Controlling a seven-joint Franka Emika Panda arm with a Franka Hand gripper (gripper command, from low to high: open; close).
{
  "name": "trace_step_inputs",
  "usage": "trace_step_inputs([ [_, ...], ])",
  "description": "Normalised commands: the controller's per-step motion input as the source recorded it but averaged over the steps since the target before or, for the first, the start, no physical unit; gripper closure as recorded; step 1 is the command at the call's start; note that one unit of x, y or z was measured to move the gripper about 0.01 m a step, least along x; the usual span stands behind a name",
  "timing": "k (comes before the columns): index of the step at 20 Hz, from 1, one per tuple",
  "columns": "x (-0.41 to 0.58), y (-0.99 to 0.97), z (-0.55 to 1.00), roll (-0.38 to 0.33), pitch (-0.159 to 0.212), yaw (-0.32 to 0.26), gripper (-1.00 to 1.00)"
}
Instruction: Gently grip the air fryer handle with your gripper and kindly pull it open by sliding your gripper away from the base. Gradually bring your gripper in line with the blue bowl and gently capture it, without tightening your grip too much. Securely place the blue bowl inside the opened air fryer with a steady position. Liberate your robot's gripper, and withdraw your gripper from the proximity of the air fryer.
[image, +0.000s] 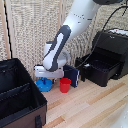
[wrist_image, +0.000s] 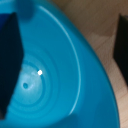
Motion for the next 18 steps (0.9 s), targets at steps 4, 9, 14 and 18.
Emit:
trace_step_inputs([
  [4, 0.000, 0.00, -0.07, -0.007, 0.003, 0.029, 1.00],
  [9, 0.000, 0.00, 0.39, 0.007, -0.007, -0.029, 1.00],
  [14, -0.003, 0.02, 0.99, 0.000, -0.013, -0.016, 1.00],
  [18, 0.000, 0.00, 1.00, 0.000, 0.052, -0.015, 1.00],
])
